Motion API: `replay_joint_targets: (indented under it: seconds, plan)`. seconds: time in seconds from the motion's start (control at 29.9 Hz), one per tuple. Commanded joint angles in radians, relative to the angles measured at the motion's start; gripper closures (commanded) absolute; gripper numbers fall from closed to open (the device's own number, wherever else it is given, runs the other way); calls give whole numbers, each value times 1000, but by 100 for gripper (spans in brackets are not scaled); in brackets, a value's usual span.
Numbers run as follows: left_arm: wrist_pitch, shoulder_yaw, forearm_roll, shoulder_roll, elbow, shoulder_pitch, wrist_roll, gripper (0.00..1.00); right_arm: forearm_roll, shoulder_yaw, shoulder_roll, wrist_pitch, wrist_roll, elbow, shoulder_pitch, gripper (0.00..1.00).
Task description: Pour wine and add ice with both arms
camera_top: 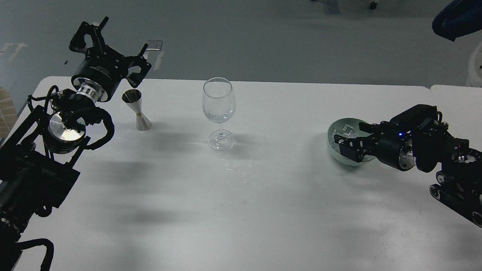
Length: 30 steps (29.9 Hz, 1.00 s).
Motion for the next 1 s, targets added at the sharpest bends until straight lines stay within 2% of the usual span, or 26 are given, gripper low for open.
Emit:
replay_joint_targets:
  seconds: [0.0, 0.43, 0.5, 0.97]
  plan:
    - [0, 0, 0, 0, 0, 1, 0, 3, 0, 0, -2, -1, 0, 0, -2, 28]
    - [5, 0, 2, 0, 0, 1, -3, 3, 0, 0, -16, -60, 4, 0, -25, 29]
    - [3, 0, 2, 0, 1, 1, -3, 3, 0, 0, -16, -61, 4, -2, -36, 34]
    - [2, 0, 2, -3, 1, 1, -3, 3, 0, 0, -16, -61, 3, -11, -34, 48]
